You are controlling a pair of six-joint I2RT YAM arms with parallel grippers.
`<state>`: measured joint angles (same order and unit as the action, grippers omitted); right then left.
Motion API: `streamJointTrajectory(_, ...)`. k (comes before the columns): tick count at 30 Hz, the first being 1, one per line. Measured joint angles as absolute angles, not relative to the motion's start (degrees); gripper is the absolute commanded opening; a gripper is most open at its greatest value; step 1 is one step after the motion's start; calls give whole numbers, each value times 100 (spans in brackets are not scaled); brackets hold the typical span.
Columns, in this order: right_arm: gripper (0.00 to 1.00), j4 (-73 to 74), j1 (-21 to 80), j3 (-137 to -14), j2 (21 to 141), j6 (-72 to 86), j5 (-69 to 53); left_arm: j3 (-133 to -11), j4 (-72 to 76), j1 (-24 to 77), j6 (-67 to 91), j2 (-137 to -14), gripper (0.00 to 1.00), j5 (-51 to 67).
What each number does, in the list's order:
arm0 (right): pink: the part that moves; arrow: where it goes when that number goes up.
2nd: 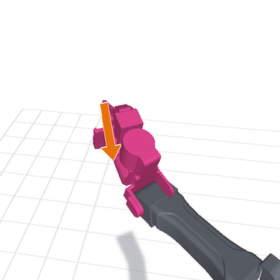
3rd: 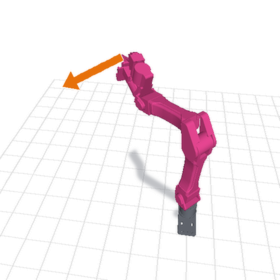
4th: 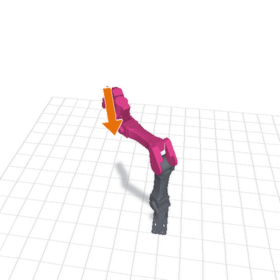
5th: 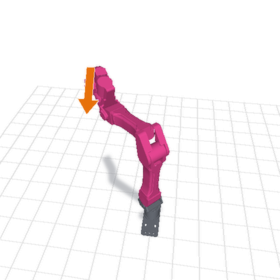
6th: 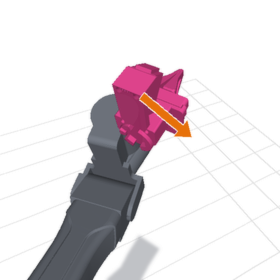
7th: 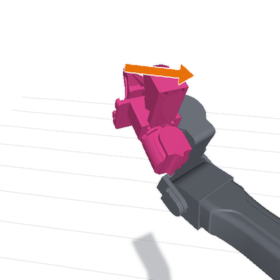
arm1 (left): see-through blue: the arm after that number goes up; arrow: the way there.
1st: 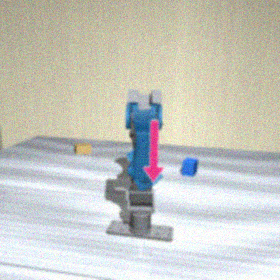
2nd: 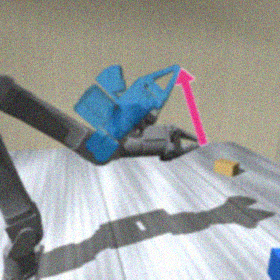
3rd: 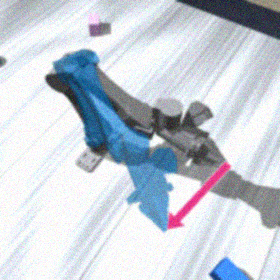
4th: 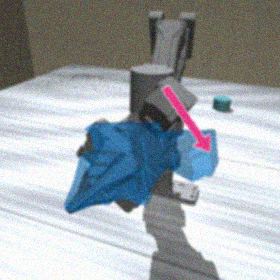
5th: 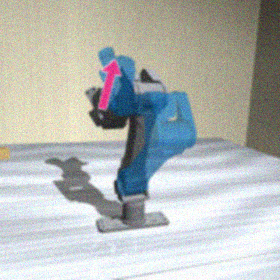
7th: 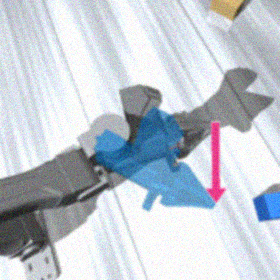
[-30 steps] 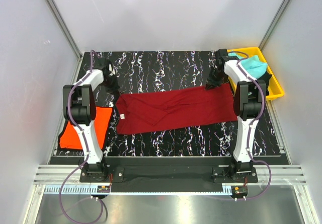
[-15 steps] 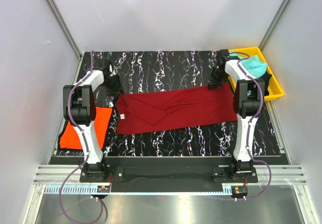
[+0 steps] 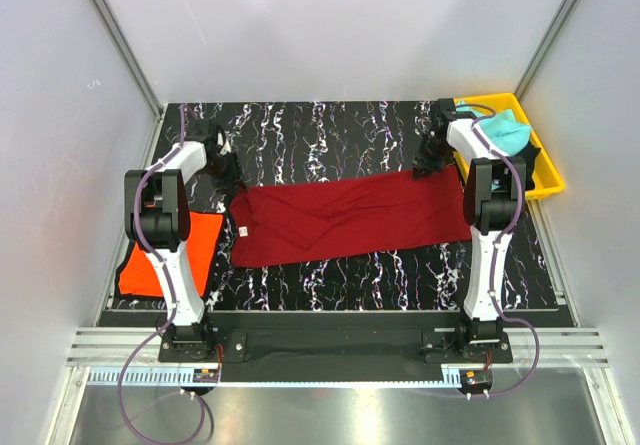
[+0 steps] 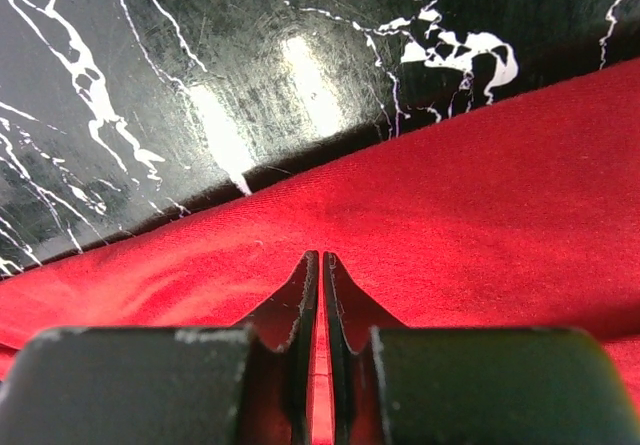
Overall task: Fold and stack the t-shirts
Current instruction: Fold the tshirt
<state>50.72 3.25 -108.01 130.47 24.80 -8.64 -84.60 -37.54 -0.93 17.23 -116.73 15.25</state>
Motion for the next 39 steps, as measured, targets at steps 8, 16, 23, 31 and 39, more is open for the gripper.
streamJointTrajectory(8,11,5092,307,-10844,13284,2482,-860,-8639,-3809,-110,1824,-11926,7,1527)
streamJointTrajectory(16,11,5238,235,-11083,13434,2510,-908,-9070,-3959,-141,1929,-12202,0,1498)
streamJointTrajectory(23,12,5463,178,-11410,13616,2530,-974,-9343,-3999,-163,1951,-12342,0,1275)
streamJointTrajectory(31,53,5739,169,-12022,13797,2536,-958,-9498,-4069,-172,1988,-12239,47,777)
streamJointTrajectory(39,99,5983,287,-11863,12919,2447,-851,-8482,-4003,202,2368,-10228,64,62)
